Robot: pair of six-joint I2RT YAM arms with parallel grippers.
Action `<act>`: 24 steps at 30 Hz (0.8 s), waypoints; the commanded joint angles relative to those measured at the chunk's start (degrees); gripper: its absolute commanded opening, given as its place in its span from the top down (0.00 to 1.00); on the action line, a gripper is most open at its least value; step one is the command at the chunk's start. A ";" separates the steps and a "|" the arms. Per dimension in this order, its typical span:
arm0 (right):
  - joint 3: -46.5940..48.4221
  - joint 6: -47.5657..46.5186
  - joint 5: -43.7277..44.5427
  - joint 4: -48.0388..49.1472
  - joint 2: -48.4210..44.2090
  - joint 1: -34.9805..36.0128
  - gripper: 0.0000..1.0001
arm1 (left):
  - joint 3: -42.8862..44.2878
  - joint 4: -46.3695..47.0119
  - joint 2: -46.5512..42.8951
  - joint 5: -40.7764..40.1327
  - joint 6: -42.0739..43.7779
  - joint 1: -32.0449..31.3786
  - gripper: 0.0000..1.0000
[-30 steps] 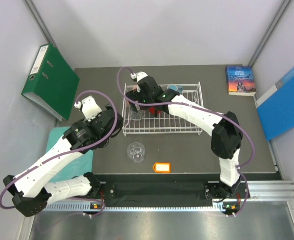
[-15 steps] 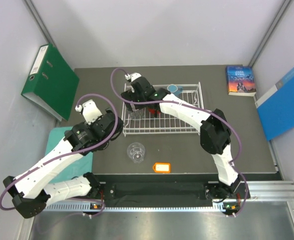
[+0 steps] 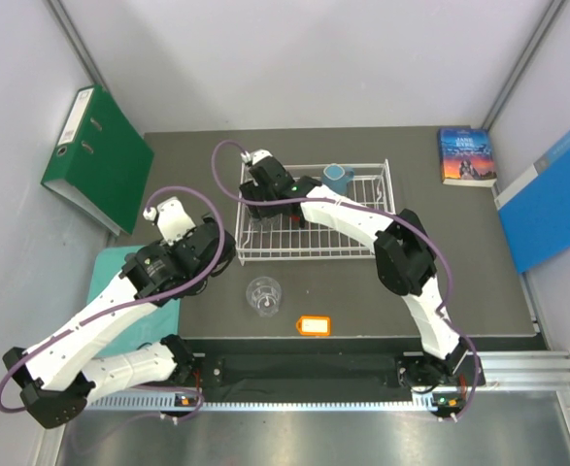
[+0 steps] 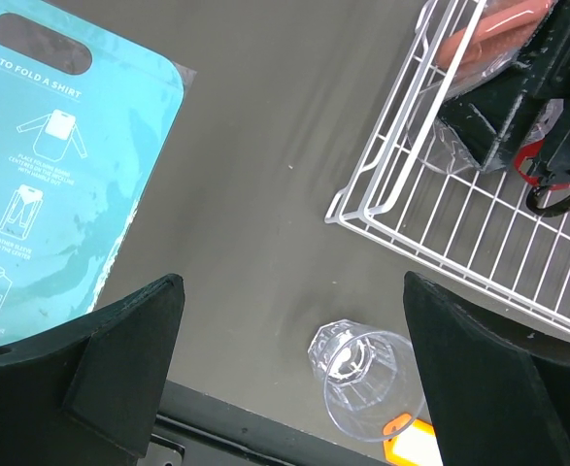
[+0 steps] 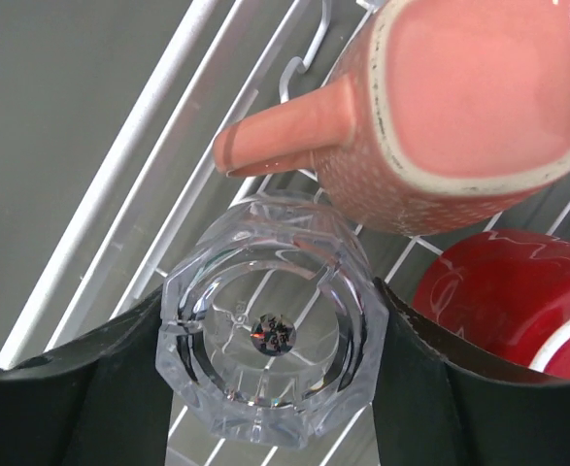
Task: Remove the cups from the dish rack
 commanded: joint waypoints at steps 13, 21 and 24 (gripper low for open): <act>0.72 -1.43 4.96 -0.70 -13.19 3.43 1.00 | -0.49 5.80 0.34 -0.96 3.39 0.22 0.02; -1.64 -1.70 9.87 -4.40 -28.47 3.35 1.00 | 3.10 9.93 1.83 -2.54 5.77 0.22 0.01; -7.26 1.37 9.62 -4.31 -36.37 0.98 1.00 | 5.48 16.32 2.01 -0.27 10.41 0.48 0.01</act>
